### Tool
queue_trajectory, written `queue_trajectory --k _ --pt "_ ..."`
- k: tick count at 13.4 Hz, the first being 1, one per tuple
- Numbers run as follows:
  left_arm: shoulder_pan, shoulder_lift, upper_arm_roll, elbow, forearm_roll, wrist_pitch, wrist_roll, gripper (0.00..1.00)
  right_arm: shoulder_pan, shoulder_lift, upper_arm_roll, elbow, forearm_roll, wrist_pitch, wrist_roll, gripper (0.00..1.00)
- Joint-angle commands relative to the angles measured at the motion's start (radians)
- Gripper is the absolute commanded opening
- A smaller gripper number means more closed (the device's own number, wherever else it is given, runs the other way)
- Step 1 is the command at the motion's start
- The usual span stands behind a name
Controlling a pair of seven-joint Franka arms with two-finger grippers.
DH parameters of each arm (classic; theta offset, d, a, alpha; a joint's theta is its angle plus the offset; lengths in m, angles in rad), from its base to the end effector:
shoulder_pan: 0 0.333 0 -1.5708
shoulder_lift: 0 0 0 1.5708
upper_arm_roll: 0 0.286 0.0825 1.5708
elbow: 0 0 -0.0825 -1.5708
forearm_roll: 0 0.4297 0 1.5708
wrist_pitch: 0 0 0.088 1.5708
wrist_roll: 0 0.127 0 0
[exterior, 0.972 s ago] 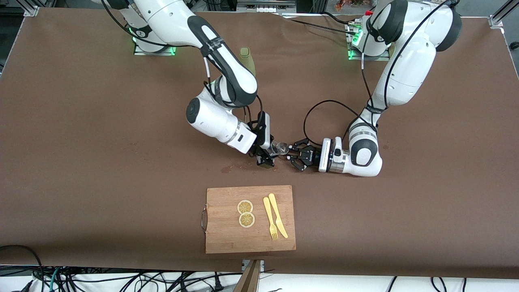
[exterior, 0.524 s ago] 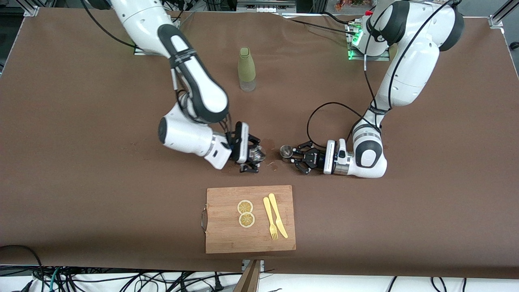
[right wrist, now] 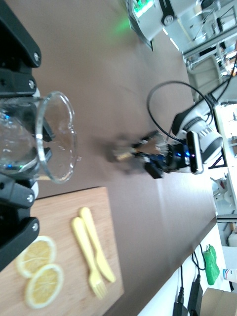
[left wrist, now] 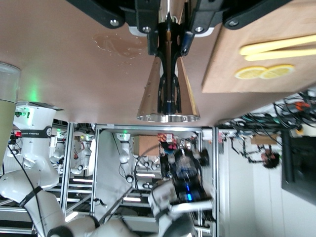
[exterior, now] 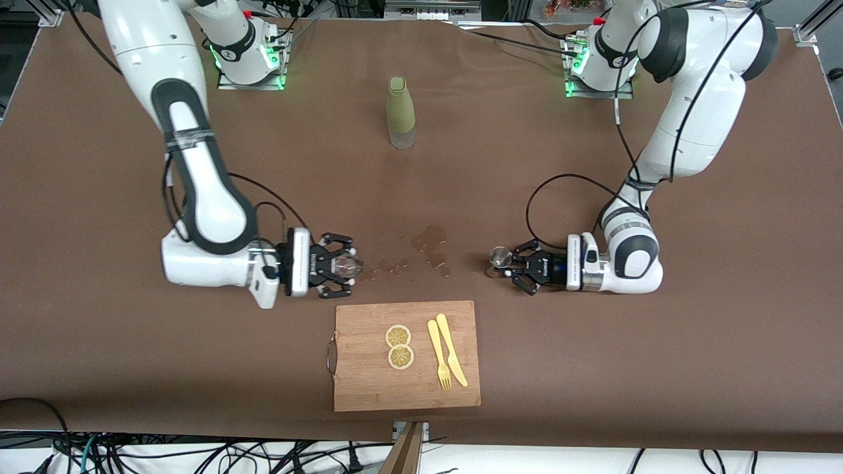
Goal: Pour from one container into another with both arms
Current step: 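Carry the beaker back with the right gripper while the left gripper returns the jigger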
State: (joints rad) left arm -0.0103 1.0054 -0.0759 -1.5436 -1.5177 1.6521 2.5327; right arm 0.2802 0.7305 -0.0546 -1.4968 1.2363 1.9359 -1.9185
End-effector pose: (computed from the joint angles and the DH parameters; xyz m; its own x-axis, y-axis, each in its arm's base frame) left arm 0.6361 -0.1716 0.0305 0.0112 -0.0336 0.9994 -0.9987 0.0490 0.0128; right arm 0.6876 0.2474 0.1912 0.1494 0.5047 0.8503 0.9824 0.0216 -0.1855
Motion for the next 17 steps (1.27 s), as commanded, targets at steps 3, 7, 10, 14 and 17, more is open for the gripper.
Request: queue_trajectory --k 3,7,10,14,17 --pt "0.11 -0.001 0.04 -0.018 0.053 -0.15 0.133 0.0 -0.189 -0.022 0.016 -0.173 0.028 -0.116 -0.233 0.0" --pt "0.178 -0.002 0.149 -0.02 0.166 -0.302 0.143 0.0 -0.366 -0.022 0.016 -0.337 0.032 -0.208 -0.466 0.0" --pt "0.219 -0.002 0.217 -0.03 0.218 -0.391 0.152 0.0 -0.488 -0.013 0.01 -0.439 0.029 -0.281 -0.655 0.0" --pt "0.286 -0.002 0.28 -0.03 0.295 -0.445 0.202 0.0 -0.591 0.047 0.01 -0.451 -0.004 -0.345 -0.815 0.0" --pt "0.314 -0.001 0.318 -0.029 0.33 -0.453 0.254 0.0 -0.619 0.112 0.009 -0.439 -0.011 -0.364 -0.861 0.0"
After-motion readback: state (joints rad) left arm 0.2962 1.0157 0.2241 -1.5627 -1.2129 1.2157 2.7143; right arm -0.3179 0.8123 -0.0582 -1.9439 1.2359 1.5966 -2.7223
